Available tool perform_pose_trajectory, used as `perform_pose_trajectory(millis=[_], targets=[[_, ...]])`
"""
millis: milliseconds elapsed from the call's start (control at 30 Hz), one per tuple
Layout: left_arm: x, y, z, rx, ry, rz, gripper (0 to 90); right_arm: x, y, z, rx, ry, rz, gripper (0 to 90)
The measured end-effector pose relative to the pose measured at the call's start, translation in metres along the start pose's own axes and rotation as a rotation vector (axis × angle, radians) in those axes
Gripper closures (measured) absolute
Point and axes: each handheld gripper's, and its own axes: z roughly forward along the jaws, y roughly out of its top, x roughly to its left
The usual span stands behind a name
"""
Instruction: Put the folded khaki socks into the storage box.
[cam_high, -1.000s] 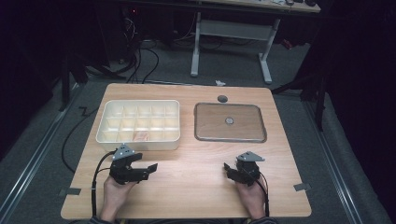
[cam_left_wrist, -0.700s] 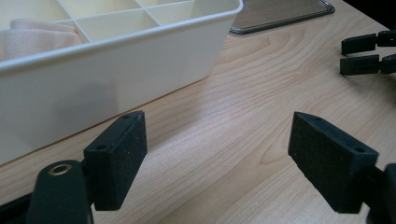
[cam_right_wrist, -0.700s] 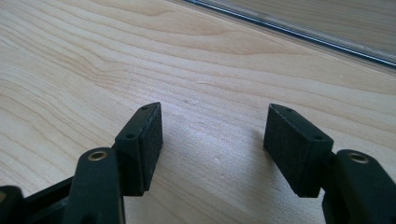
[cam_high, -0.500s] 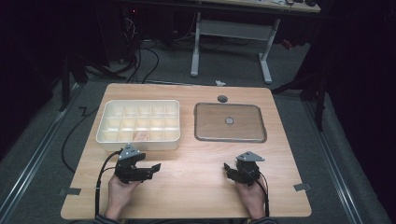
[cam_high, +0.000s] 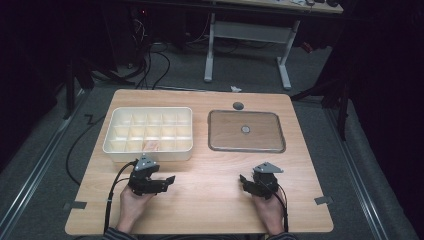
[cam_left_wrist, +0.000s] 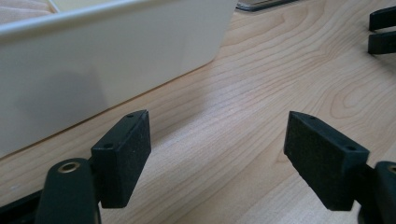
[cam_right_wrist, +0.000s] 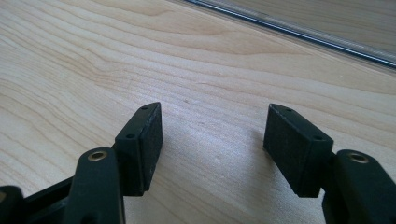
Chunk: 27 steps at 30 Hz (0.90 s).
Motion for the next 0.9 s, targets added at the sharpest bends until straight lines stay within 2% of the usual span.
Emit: perform_pose_trajectory(millis=[133,300,433,900], targets=[[0.0,-0.002,0.005,0.021,0.02,0.014,24.1,0.0,0.0,0.0,0.0,0.0,0.0,37.5],[-0.001,-0.001,0.01,0.015,0.026,0.017,26.7,0.0,0.0,0.0,0.0,0.0,0.0,37.5],[-0.002,0.0,0.017,0.024,0.045,0.035,27.6,0.0,0.0,0.0,0.0,0.001,-0.001,37.4],[-0.002,-0.003,0.026,0.038,0.074,0.053,27.5,0.0,0.0,0.0,0.0,0.001,-0.001,37.4]])
